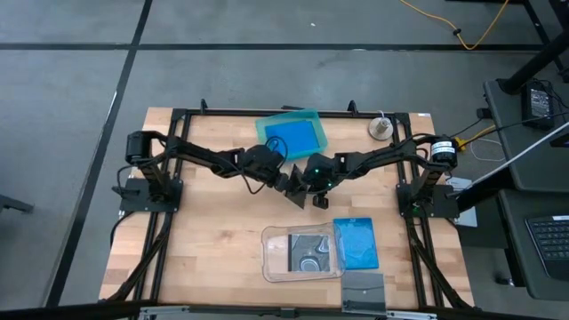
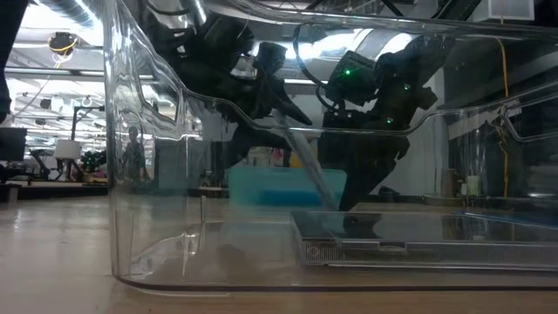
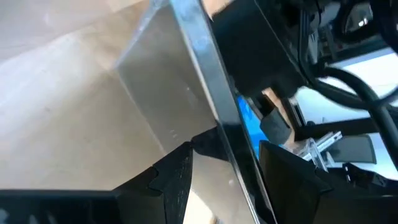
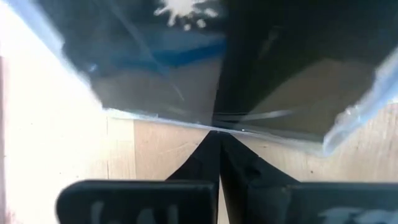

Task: Pick & place jewel cases by type
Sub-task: Put the top black CD case into the transparent bin

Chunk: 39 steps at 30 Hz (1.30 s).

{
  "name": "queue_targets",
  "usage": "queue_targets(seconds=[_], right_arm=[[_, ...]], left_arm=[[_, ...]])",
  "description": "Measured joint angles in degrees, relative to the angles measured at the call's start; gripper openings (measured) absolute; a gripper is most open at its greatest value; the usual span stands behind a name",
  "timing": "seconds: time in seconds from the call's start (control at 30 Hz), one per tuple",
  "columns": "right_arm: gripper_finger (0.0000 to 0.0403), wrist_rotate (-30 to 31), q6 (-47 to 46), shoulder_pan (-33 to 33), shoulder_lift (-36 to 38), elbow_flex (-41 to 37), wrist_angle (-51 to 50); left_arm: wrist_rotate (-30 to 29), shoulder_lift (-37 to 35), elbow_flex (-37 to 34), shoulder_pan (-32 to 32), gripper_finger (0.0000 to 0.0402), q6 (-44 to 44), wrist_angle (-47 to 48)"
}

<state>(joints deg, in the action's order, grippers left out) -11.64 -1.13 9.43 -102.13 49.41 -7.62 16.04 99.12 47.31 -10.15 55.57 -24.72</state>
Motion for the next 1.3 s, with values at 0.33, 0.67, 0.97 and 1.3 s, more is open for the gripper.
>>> queue_targets(seconds=[0.33,0.67,0.97,1.3], right_arm=[[0.0013,-0.2,0.1,0.0,0.0,0.0,-0.1],[0.0015,-0.3,0.0,0.0,0.0,-0.1,-0.5],[0.0005,-0.6,-0.1,0.0,0.2,0.0,-3.7],[0.0020,4.9,-0.2,0.7,6.4,-0.4,-9.3]], left_arm=[[3.0,-0.5,0.0,-0.4,0.0145,2.1,7.6],[3.0,-0.5,0.0,-0.3,0.0070,1.8,9.6],[3.0,-1.8,-0.1,-0.4,0.0031,-0.3,10.9],[0.9,-8.8,0.0,-2.5,0.0015,-6.4,18.3]])
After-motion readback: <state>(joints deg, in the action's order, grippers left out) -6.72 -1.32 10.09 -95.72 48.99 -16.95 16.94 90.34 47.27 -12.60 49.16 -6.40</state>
